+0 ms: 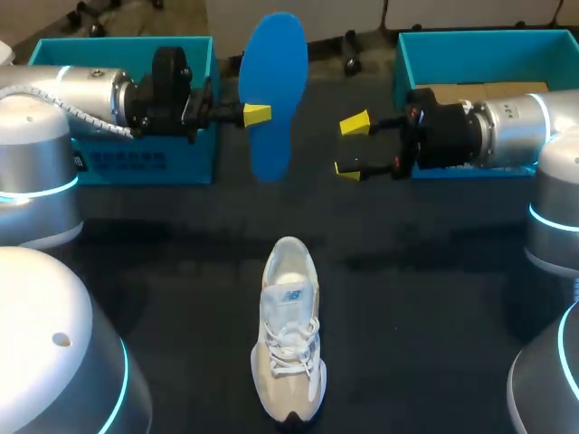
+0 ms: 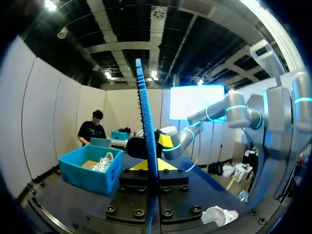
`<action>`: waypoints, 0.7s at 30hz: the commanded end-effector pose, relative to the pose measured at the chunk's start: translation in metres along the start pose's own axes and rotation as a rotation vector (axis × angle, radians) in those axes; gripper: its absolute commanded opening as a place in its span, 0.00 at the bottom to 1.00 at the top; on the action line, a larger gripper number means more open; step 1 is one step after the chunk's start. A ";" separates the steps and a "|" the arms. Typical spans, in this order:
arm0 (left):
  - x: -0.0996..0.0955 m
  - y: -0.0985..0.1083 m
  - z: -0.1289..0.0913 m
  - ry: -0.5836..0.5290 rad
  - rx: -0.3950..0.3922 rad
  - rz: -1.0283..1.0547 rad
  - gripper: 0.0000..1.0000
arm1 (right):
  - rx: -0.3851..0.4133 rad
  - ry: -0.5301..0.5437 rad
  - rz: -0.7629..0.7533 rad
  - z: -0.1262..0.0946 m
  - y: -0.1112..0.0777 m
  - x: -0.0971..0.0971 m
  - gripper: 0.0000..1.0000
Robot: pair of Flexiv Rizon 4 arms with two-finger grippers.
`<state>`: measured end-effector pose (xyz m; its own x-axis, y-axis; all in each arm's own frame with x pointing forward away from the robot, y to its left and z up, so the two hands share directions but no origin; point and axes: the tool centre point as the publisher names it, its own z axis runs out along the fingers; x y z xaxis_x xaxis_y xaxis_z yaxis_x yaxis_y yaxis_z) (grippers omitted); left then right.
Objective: Take the shoe out of the shoebox, open the shoe tongue, remove and reinsert the insole, then place the shoe into the shoebox
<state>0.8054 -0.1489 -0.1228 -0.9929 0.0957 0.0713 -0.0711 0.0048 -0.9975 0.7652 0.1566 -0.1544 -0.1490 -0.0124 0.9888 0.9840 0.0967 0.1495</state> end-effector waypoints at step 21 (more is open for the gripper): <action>0.012 0.020 0.001 0.010 -0.089 1.065 0.00 | 0.000 0.000 0.001 0.002 0.001 -0.001 1.00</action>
<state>0.7946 -0.1464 -0.1377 -0.7947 0.1144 -0.5961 0.6003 0.0027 -0.7998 0.7654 0.1564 -0.1546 -0.1485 -0.0137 0.9888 0.9841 0.0963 0.1491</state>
